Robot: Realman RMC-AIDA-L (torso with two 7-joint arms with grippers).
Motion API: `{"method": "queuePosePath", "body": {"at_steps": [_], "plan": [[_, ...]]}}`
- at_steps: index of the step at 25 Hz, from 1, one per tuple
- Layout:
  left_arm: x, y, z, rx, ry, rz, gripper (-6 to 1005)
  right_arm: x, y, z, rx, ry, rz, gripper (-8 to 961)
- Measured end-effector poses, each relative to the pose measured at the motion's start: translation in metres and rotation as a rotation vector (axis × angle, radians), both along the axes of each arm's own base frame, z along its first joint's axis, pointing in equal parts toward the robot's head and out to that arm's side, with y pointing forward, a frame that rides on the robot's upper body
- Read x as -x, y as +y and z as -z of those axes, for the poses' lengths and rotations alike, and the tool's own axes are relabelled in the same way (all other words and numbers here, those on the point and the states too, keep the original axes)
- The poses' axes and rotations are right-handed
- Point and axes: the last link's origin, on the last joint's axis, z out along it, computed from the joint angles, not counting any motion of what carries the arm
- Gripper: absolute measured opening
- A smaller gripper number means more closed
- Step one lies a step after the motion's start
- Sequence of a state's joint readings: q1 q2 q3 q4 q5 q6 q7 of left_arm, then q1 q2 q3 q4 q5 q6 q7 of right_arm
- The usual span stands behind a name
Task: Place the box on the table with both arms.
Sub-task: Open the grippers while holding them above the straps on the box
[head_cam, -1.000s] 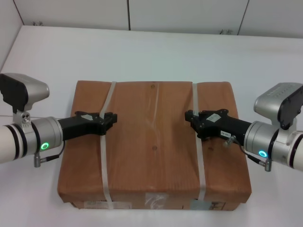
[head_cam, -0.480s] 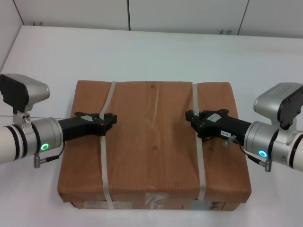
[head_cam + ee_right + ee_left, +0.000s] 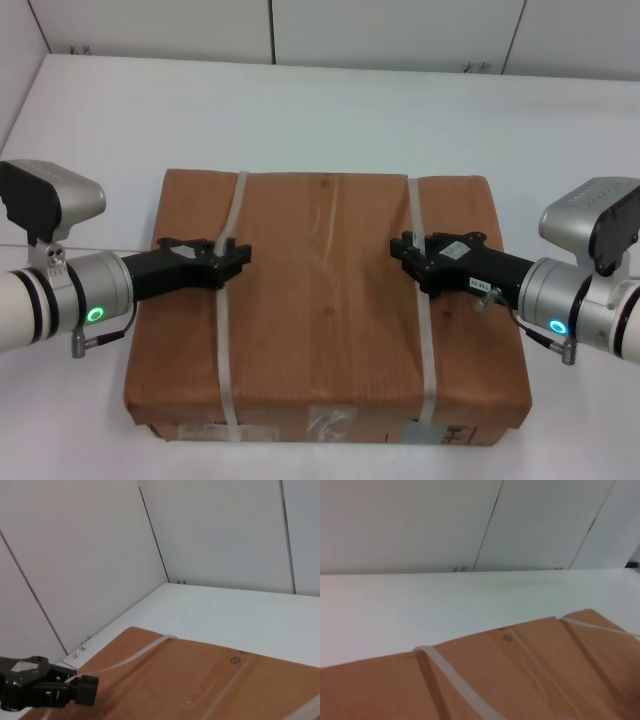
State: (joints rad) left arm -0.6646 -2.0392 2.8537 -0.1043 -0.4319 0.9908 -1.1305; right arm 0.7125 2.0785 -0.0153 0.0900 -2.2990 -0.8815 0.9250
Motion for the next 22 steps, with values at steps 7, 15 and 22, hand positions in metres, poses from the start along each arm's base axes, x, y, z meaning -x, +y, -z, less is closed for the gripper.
{"method": "queuePosePath", "body": {"at_steps": [7,15,22], "plan": [[0.0029,0.0004,0.0002,-0.005,0.027,0.001,405,-0.002,0.0023,-0.0013,-0.015,-0.002,0.02,237],[0.0033,0.0013,-0.0011,-0.011,0.031,0.004,644,-0.0042,0.0025,-0.0005,-0.015,-0.006,0.044,712],[0.0025,0.0006,-0.0011,-0.006,0.027,0.011,764,-0.005,0.0018,-0.0005,-0.014,-0.004,0.049,875]]}}
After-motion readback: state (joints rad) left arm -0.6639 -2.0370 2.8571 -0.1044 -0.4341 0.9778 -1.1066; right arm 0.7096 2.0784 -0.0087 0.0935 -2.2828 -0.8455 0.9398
